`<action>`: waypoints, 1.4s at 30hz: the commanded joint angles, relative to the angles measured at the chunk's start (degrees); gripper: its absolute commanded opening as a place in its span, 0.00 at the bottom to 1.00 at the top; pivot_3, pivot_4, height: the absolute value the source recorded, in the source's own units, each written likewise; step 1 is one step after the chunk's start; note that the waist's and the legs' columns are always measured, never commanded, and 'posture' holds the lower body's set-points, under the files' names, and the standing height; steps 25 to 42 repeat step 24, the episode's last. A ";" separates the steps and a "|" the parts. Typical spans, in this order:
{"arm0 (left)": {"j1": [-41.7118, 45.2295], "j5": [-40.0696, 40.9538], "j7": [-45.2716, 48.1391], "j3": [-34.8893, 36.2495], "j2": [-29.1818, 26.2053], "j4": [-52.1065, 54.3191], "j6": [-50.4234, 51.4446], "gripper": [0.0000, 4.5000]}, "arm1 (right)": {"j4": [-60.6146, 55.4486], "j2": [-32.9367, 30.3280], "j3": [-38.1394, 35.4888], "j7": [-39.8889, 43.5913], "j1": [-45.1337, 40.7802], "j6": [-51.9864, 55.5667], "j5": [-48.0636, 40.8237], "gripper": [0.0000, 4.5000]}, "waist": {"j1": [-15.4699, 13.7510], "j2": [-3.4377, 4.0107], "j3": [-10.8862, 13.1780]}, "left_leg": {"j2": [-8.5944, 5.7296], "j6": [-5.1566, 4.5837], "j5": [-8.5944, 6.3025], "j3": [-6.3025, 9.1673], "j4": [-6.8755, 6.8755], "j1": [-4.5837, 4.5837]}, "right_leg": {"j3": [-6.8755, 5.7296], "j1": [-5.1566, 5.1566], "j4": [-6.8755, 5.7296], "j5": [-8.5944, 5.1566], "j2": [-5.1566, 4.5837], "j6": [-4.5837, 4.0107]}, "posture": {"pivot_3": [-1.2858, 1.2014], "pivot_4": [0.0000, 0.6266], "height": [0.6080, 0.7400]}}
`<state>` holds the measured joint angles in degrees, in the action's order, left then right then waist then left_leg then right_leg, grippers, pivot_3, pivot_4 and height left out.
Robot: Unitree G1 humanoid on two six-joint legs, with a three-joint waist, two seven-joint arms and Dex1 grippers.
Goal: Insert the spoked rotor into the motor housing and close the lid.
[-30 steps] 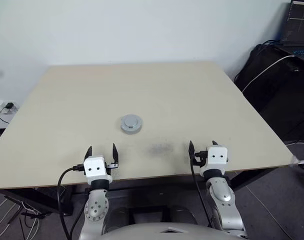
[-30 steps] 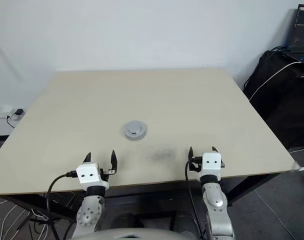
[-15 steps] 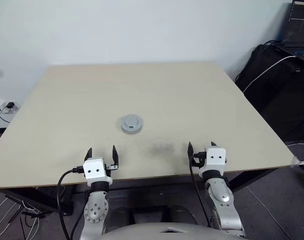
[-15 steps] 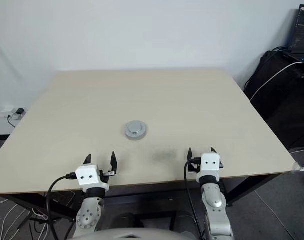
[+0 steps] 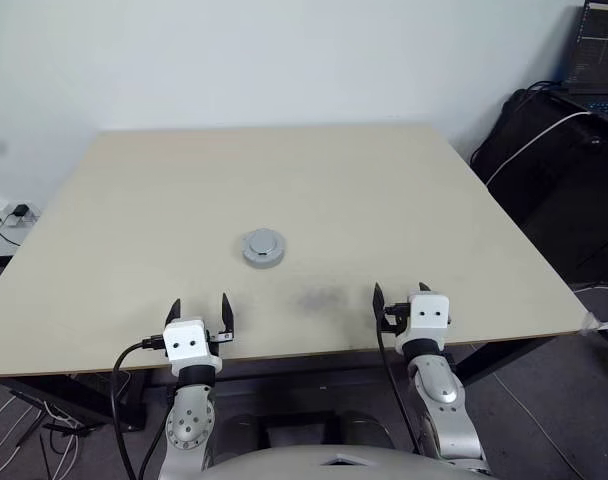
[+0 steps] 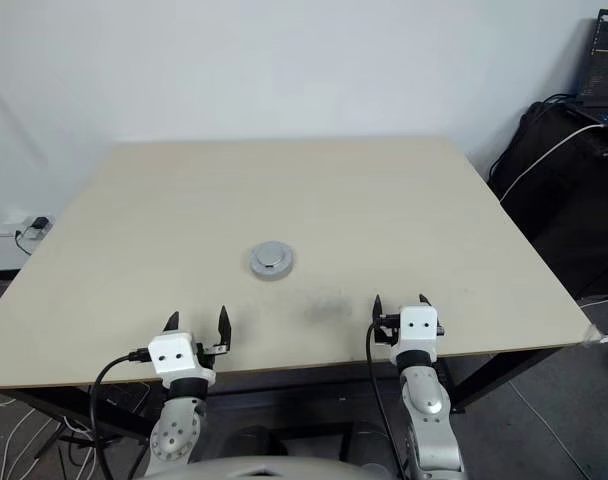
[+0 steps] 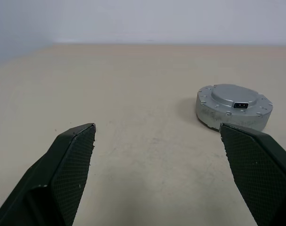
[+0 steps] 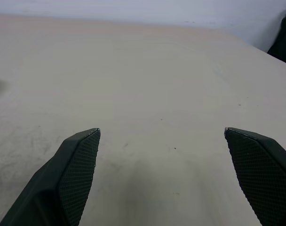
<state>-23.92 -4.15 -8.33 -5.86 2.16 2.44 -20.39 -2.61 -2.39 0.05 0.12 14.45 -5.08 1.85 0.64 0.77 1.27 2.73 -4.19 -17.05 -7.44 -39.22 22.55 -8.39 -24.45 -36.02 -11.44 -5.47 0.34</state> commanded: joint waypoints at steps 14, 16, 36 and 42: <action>0.35 -0.54 0.49 0.47 0.38 0.89 -0.99 0.99 | -1.29 0.21 0.11 0.16 -0.90 -0.66 -0.16 1.00 | 0.01 0.01 -0.02 | 0.00 0.00 0.00 0.00 -0.03 0.00 | 0.00 0.01 -0.02 0.01 0.02 0.01 | 0.52 0.00 1.00; 0.38 -0.55 0.47 0.56 0.41 0.85 -0.96 0.99 | -1.24 0.19 0.11 0.21 -1.02 -0.58 -0.18 1.00 | 0.00 0.01 -0.02 | 0.00 0.00 0.01 0.00 -0.04 0.00 | 0.00 0.02 -0.03 0.01 0.02 0.01 | 0.52 0.00 1.00; 0.25 -0.74 0.42 0.69 0.47 0.87 -0.45 0.99 | -1.21 0.12 0.34 0.82 -1.27 -0.14 -0.22 1.00 | 0.01 0.01 -0.04 | 0.00 -0.01 0.01 0.00 -0.07 -0.01 | 0.01 0.02 -0.04 0.01 0.07 0.01 | 0.52 0.00 1.00; 0.25 -0.74 0.42 0.69 0.47 0.87 -0.45 0.99 | -1.21 0.12 0.34 0.82 -1.27 -0.14 -0.22 1.00 | 0.01 0.01 -0.04 | 0.00 -0.01 0.01 0.00 -0.07 -0.01 | 0.01 0.02 -0.04 0.01 0.07 0.01 | 0.52 0.00 1.00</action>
